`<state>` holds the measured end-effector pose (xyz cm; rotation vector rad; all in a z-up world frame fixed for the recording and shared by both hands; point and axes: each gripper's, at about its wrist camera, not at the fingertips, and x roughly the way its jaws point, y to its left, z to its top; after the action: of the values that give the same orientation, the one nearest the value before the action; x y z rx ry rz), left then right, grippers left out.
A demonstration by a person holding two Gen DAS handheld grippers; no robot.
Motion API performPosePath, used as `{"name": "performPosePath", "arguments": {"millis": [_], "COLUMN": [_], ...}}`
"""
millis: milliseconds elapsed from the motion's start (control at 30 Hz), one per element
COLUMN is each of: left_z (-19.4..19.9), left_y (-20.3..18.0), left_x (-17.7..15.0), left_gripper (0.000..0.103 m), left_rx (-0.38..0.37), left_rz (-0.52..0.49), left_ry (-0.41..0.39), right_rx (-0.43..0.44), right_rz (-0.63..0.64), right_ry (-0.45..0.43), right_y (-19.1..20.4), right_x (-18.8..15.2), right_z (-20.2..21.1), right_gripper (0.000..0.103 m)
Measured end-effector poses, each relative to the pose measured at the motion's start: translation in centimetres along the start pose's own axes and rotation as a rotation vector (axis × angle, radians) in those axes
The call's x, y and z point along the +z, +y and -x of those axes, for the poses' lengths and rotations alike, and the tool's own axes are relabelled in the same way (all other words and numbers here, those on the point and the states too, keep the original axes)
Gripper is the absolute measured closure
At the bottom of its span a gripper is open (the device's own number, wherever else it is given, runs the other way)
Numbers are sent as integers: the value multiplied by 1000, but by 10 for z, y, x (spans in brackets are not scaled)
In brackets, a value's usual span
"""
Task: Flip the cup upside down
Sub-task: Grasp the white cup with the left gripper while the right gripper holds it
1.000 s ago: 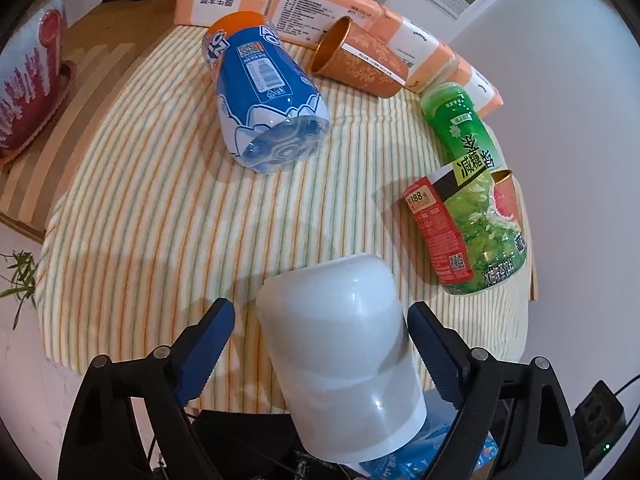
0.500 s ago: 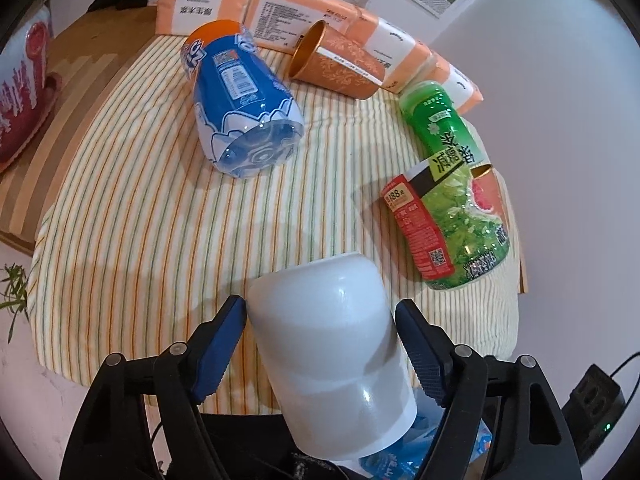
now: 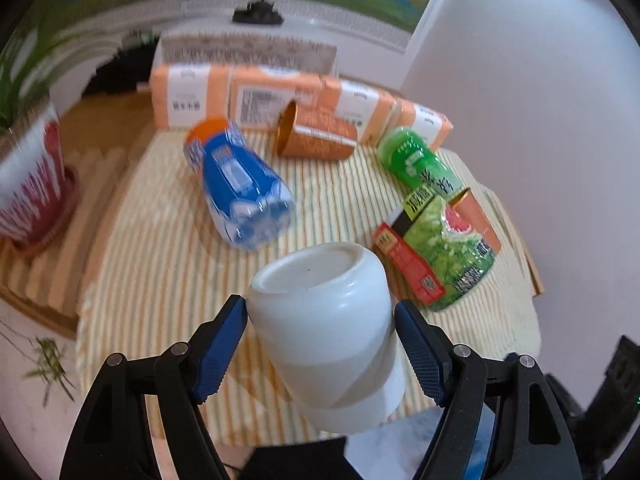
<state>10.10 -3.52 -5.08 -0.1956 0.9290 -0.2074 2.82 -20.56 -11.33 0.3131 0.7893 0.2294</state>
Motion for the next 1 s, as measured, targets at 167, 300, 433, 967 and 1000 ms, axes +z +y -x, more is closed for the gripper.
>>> {"name": "performPosePath", "arguments": {"millis": [167,300,433,967,1000], "left_z": [6,9,11,10,10], "left_y": [-5,-14,-19,-18,-16], "left_x": [-6,-11,-16,-19,-19], "left_gripper": [24,24,24,24,24], "left_rx": [82,136,144,112,102], "left_rz": [-64,-120,-140,-137,-137], "left_ry": [-116,-198,-236,-298,-298], "right_rx": [-55,-87,-102,-128,-129], "right_rz": [79,123,142,100,100], "right_ry": [-53,-84,-99,-106,-106], "right_y": [16,25,30,21,21], "right_x": [-3,-5,-5,-4,-5], "right_z": [3,5,5,3,4], "right_gripper": [30,30,30,30,30]}}
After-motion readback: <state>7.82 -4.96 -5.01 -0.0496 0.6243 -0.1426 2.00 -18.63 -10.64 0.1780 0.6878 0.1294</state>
